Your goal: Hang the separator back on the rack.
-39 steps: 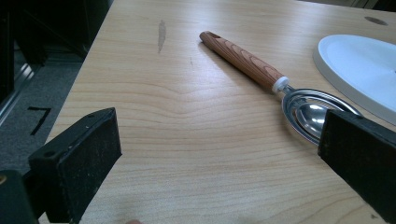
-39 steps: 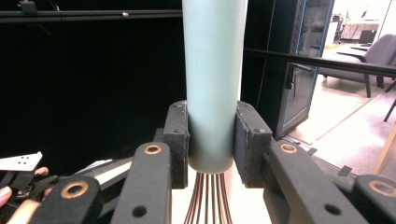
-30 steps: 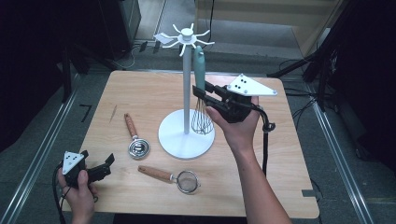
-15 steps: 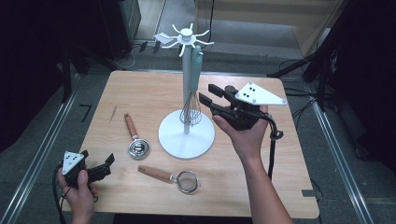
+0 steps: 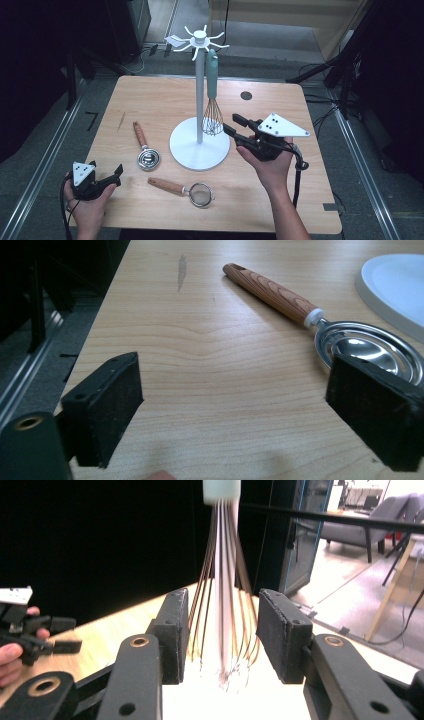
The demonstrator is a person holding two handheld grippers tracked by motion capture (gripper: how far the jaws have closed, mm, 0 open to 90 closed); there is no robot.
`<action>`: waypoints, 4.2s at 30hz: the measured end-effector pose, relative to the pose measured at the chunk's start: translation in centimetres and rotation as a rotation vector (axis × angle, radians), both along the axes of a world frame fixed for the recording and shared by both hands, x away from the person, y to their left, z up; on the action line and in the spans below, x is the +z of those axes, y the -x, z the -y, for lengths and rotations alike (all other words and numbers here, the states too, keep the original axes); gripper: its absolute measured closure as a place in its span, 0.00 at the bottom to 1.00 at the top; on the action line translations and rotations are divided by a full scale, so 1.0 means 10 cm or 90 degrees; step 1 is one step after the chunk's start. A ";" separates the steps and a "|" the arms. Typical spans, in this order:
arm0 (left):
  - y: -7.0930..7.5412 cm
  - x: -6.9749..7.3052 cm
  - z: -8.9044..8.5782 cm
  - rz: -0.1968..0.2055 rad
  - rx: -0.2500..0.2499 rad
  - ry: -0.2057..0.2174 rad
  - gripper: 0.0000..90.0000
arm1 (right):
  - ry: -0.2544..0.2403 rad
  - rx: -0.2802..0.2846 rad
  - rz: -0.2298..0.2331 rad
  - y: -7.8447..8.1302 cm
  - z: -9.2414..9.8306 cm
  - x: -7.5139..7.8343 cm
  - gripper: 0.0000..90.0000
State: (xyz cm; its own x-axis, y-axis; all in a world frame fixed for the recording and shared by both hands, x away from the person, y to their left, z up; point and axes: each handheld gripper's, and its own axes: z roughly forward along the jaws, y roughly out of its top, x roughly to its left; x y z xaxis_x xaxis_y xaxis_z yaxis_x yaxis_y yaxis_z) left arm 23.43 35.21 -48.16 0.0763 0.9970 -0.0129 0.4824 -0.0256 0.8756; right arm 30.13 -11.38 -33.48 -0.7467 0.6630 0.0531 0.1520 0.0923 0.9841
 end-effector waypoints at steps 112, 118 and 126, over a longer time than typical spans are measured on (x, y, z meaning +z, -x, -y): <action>0.06 -0.06 1.08 -0.171 -0.299 0.001 1.00 | 0.481 0.229 -0.233 0.47 -1.12 -1.12 0.75; 0.08 -0.06 1.11 -0.171 -0.307 0.003 1.00 | 0.517 0.237 -0.237 0.47 -1.17 -1.15 0.73; 0.09 -0.06 1.15 -0.173 -0.316 -0.001 1.00 | 0.558 0.228 -0.253 0.46 -1.22 -1.19 0.73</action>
